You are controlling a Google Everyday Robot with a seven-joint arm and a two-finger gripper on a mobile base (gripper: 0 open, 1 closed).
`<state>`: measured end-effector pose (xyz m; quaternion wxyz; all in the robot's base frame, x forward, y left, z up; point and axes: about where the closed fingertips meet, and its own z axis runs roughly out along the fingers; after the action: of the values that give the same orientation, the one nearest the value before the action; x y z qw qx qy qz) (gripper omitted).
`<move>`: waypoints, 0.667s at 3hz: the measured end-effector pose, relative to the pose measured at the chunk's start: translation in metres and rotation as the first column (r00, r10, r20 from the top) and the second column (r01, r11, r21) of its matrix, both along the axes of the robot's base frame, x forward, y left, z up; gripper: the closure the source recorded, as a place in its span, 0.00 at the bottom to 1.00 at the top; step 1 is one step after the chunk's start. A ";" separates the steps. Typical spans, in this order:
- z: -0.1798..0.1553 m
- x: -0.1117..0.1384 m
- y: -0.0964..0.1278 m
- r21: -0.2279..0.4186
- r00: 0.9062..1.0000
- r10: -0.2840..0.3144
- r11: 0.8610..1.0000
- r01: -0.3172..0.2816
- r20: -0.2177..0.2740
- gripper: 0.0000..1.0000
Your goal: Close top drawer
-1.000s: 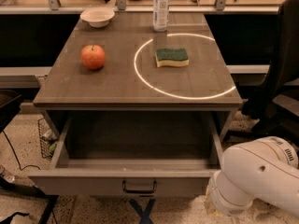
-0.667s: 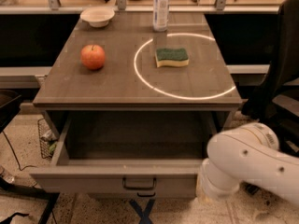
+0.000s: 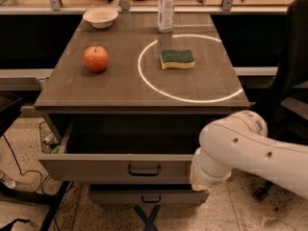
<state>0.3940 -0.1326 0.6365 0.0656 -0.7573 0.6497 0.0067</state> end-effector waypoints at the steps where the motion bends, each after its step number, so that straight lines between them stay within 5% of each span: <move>1: 0.007 0.030 0.017 0.011 0.998 0.024 1.000 -0.025 0.050 1.00; 2: 0.007 0.030 0.017 0.011 0.998 0.024 1.000 -0.025 0.050 1.00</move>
Offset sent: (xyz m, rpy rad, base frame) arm 0.0958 0.0564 0.0155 0.0345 -0.1252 0.0941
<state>0.4239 -0.1157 0.6431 0.0861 -0.7647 0.6385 -0.0076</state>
